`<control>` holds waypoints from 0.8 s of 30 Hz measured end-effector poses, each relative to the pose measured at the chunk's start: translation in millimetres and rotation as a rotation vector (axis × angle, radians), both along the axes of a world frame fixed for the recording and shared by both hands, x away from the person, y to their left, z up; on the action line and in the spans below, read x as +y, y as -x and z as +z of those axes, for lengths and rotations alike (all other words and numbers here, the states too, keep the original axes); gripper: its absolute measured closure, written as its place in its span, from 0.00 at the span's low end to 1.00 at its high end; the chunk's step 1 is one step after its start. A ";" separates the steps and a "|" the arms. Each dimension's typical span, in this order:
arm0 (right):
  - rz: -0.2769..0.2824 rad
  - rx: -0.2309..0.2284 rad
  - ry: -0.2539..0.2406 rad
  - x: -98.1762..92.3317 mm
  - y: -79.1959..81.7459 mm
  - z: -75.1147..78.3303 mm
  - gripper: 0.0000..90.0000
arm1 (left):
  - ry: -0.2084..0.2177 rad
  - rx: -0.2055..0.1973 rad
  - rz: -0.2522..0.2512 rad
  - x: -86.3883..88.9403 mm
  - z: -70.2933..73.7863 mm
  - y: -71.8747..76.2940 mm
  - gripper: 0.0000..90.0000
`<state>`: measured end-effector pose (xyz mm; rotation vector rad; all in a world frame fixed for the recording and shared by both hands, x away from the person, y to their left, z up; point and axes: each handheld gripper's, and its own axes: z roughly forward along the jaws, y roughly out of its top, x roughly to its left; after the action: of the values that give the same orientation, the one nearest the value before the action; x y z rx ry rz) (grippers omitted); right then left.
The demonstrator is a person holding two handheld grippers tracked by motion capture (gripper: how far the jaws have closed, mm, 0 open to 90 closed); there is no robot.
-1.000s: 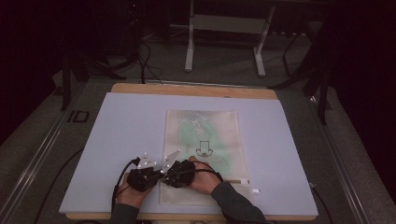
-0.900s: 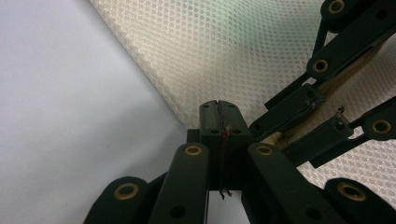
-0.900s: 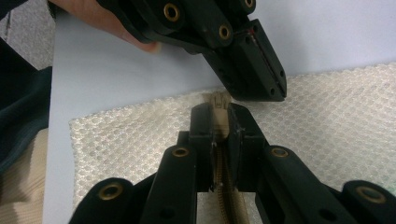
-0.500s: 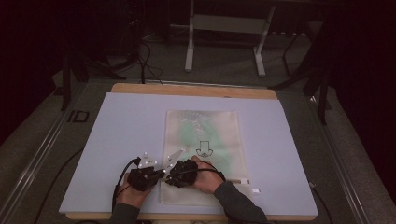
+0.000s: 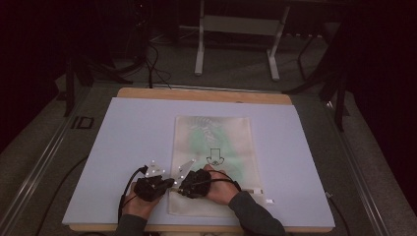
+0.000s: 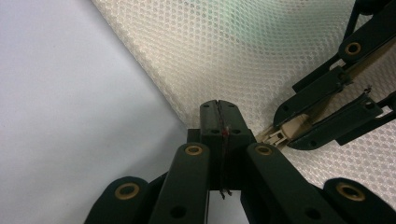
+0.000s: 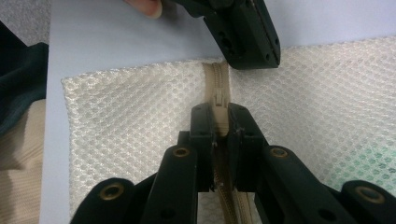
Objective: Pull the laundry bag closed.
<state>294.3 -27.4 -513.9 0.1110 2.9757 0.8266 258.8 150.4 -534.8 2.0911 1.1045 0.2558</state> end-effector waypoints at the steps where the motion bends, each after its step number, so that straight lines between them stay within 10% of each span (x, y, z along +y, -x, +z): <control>1: 0.004 -0.007 0.005 0.1 0.6 0.2 0.91 | -0.001 0.000 0.000 0.1 0.0 -0.1 1.00; 24: 0.003 -0.068 0.070 -4.9 10.1 4.1 0.91 | 0.007 0.000 0.000 1.1 -0.5 -0.1 1.00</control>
<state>284.2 -32.3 -509.8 0.0738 2.9375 0.7110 258.9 151.5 -535.4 2.0853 1.1041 0.2514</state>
